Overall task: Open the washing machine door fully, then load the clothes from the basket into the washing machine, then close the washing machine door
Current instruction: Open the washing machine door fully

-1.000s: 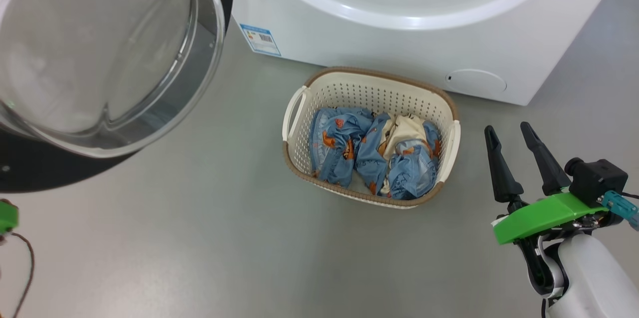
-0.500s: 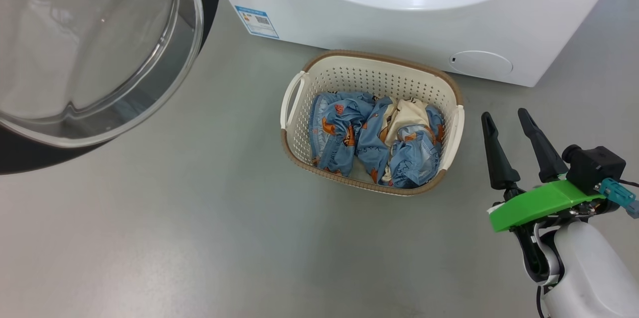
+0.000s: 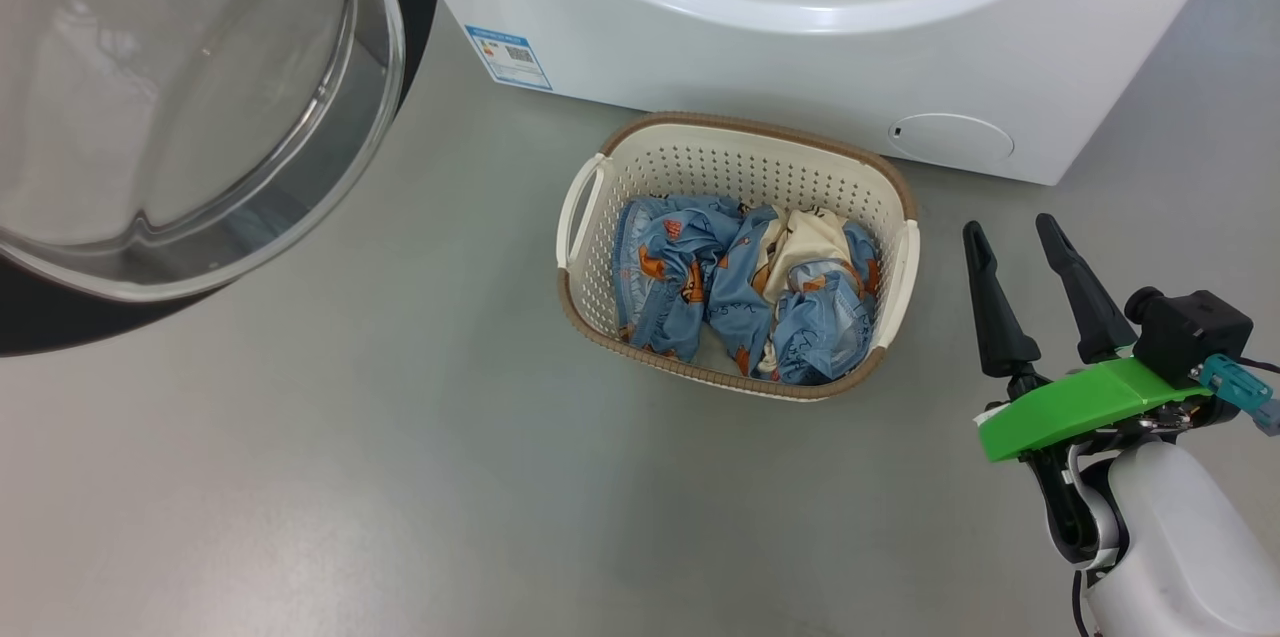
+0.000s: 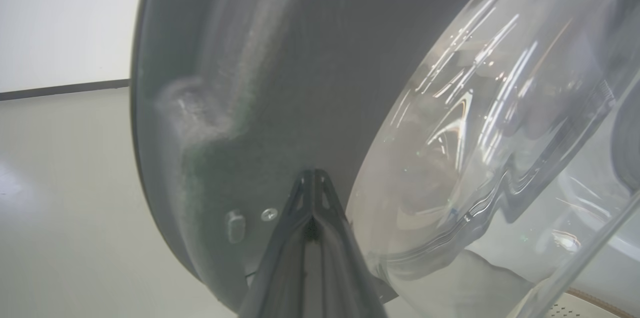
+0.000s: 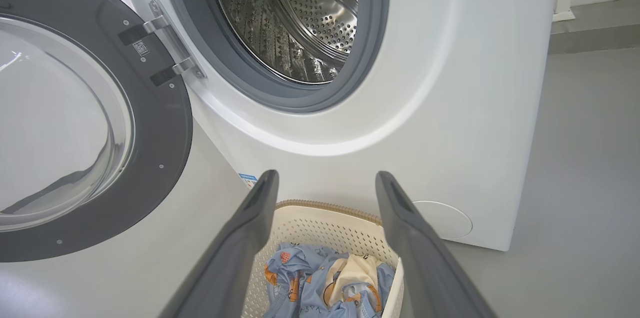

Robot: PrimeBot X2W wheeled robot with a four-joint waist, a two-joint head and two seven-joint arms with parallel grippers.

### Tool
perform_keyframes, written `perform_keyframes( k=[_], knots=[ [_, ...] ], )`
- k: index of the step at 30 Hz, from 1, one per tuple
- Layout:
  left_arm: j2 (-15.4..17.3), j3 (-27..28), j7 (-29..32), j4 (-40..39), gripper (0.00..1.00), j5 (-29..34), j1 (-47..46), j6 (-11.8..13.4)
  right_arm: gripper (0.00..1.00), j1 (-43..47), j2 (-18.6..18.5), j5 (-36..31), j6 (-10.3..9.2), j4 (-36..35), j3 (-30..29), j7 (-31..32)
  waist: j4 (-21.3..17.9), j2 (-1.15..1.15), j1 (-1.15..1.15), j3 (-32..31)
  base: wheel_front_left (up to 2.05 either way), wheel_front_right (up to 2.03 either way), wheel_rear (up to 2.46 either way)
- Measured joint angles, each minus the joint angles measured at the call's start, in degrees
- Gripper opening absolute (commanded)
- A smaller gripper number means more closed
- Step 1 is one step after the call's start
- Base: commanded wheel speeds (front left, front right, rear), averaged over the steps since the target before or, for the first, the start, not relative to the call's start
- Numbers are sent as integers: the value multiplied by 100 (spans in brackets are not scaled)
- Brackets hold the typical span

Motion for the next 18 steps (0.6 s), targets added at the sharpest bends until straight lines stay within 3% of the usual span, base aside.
perform_keyframes(
  k=[18],
  knots=[
    [99, -336, -11, -851, 0, -461, 846, 1, 100, 270, 49, 123, 0, 8, -15, 0, -105, 0, 0, -524, 0, 0, 0]
  ],
)
